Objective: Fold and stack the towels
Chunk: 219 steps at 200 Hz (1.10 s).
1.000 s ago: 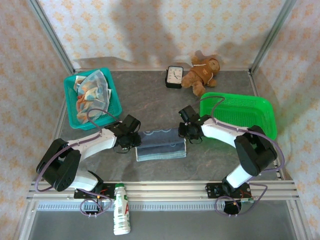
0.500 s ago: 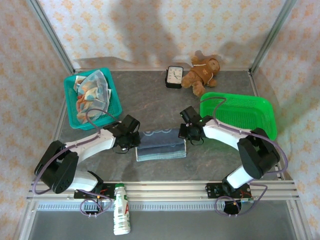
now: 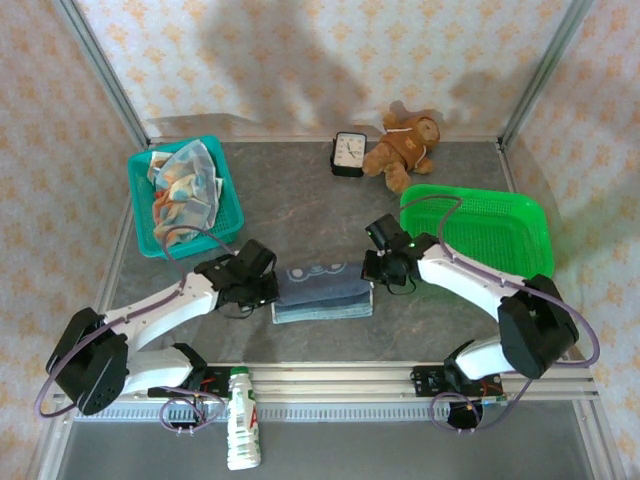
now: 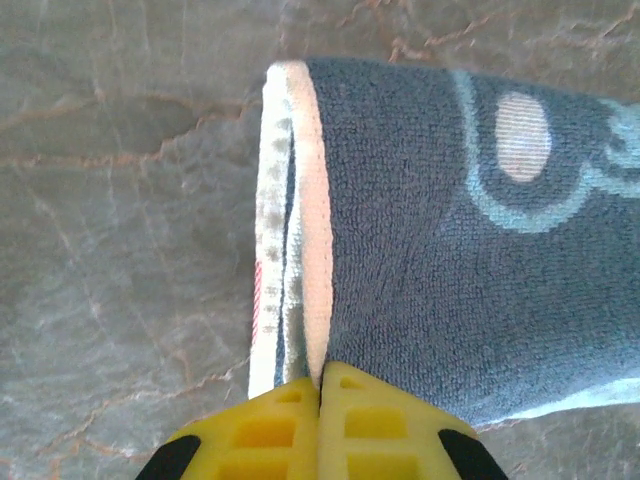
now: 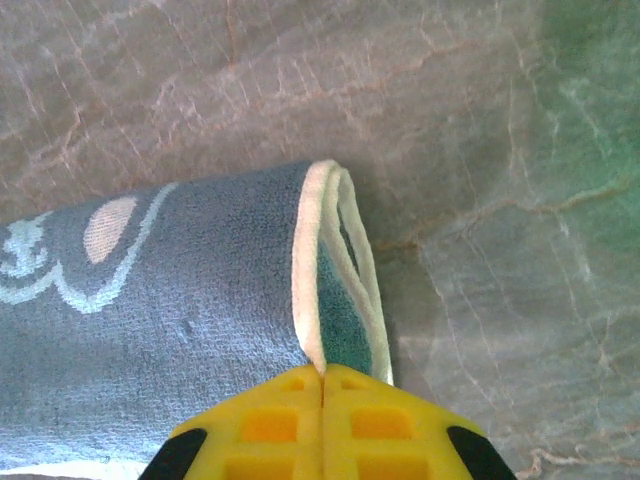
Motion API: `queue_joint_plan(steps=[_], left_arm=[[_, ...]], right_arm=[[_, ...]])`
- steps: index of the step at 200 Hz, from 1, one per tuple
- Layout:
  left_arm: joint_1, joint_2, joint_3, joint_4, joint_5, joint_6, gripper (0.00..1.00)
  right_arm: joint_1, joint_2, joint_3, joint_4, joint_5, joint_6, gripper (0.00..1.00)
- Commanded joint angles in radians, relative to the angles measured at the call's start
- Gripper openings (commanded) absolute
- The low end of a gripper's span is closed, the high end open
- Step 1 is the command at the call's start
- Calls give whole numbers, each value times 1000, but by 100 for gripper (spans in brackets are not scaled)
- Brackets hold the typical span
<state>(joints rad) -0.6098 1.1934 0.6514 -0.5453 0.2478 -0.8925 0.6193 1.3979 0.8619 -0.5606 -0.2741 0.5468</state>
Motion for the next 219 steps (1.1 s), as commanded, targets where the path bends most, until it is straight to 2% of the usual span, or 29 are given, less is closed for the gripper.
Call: queue_joint_plan(steps=[1,115,147,154,163,168,191,219], left_arm=[[-17,-44,-39,-65,6,-44,1],[-51,-166,-37,-170,29,-84,1],[-56,-172,-77,-135,41,-98,2],[-56,-160,-91,-115,47,-102,2],[-57,-142,-103,-90,51,-106,9],[-57,-131,-107,-78,52,-105,14],[-59,-88,-117,-46,47,-96,35],[-59,-46,-121,-8,46,-88,38]], right_arm=[[13,-41,-28,-65,-3,29,0],[31,-165,-55,-175,-58,82,0],[46,-153,-104,-130,-81,95,0],[47,-141,-116,-111,-86,96,5],[48,-127,-125,-91,-89,98,19],[48,-121,-128,-82,-88,98,23],[49,-121,-152,-40,-90,92,33],[50,-111,-178,8,-110,87,34]])
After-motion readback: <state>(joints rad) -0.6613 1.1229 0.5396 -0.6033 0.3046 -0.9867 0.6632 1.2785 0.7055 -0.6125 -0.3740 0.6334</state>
